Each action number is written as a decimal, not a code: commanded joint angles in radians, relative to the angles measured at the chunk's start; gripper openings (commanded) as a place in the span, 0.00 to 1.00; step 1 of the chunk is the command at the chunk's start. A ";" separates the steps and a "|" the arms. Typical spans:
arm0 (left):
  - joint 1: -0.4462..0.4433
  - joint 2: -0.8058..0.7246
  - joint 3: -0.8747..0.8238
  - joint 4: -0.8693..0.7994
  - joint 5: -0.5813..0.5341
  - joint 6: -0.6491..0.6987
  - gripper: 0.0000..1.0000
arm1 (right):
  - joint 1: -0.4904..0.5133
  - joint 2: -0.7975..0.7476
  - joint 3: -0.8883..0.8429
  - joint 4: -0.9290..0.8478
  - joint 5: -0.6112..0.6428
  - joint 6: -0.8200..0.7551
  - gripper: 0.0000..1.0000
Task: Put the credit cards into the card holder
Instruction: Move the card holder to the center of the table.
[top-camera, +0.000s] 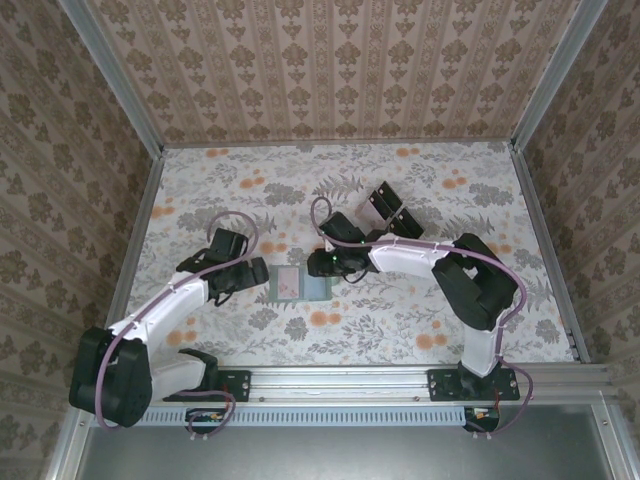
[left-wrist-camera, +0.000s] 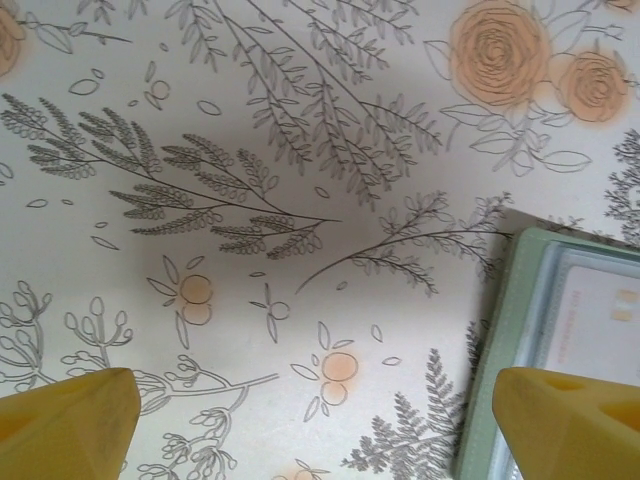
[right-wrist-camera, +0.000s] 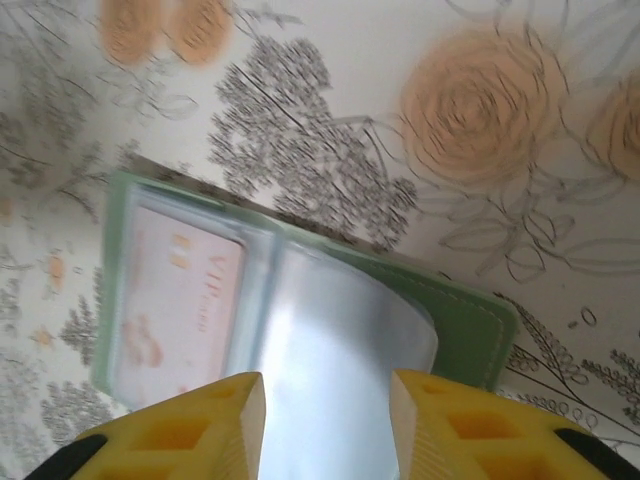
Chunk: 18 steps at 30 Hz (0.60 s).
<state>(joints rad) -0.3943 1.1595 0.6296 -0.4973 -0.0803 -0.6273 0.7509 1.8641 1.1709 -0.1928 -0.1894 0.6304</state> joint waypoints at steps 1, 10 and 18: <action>-0.021 -0.026 -0.007 0.019 0.019 0.010 1.00 | 0.007 -0.031 0.055 -0.106 0.031 -0.047 0.42; -0.090 -0.044 -0.030 0.059 0.014 -0.041 1.00 | 0.025 0.016 0.111 -0.163 0.041 -0.083 0.44; -0.107 -0.035 -0.028 0.065 0.012 -0.047 1.00 | 0.034 0.064 0.130 -0.184 0.070 -0.104 0.43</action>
<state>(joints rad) -0.4915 1.1339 0.6090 -0.4404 -0.0669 -0.6552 0.7830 1.8946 1.2728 -0.3279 -0.1596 0.5510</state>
